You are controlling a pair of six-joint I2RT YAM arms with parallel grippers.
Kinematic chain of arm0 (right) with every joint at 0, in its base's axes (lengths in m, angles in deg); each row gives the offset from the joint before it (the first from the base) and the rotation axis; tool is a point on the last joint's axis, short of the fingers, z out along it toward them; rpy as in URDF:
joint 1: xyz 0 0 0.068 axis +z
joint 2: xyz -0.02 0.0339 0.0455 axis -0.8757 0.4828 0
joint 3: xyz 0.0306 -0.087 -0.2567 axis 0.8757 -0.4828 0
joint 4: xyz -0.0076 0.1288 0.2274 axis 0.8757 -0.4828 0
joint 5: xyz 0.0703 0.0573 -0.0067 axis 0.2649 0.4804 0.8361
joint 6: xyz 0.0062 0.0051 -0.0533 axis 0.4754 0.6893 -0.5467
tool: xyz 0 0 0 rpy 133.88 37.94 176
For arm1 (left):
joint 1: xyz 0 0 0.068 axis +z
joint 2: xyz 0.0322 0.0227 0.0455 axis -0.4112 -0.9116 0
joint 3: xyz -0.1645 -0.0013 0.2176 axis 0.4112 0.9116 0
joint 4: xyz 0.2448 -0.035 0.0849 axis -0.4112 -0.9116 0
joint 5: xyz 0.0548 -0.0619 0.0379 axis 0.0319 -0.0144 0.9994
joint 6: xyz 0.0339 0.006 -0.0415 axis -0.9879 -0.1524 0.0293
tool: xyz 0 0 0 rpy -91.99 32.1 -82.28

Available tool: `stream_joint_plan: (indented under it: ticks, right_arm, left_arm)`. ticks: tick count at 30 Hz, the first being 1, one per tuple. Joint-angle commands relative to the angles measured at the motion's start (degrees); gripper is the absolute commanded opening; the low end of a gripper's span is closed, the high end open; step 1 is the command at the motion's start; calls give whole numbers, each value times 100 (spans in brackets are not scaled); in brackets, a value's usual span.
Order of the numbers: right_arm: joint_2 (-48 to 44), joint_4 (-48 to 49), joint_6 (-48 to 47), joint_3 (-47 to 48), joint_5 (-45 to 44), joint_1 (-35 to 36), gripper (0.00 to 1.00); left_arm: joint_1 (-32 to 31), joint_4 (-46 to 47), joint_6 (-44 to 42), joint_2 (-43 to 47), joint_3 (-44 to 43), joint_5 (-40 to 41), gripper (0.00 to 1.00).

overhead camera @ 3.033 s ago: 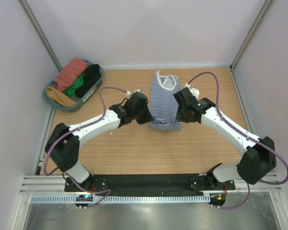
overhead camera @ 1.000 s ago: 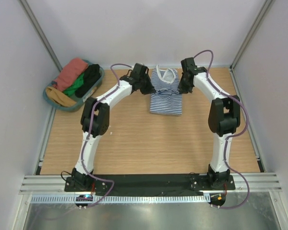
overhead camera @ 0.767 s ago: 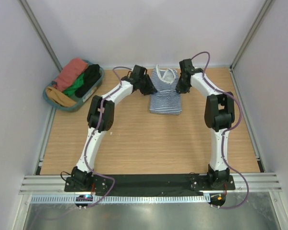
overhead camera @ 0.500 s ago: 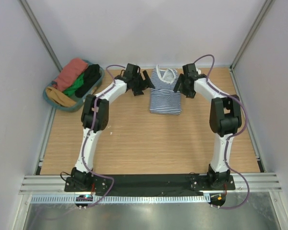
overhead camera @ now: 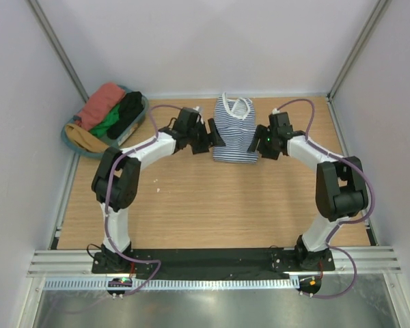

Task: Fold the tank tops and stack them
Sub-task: Fold the tank top

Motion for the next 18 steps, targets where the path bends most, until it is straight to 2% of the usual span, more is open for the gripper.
stream_joint_plan:
  ticks: [1, 4, 10, 12, 18]
  right_arm:
    - [-287, 534, -190, -594, 559, -6, 70]
    - [-471, 859, -173, -1008, 603, -6, 69]
    - [-524, 1177, -93, -1228, 595, -15, 59]
    - [-542, 1282, -67, -1316, 586, -15, 58]
    - [-358, 1634, -23, -1369, 612, -15, 58]
  left_arm:
    - [-104, 537, -179, 132, 437, -126, 79]
    - [-122, 826, -162, 141, 727, -117, 79]
    - [-149, 1363, -65, 159, 1193, -21, 72]
    - [-149, 1513, -47, 89, 1219, -47, 68]
    - [-157, 2014, -39, -157, 1352, 32, 64]
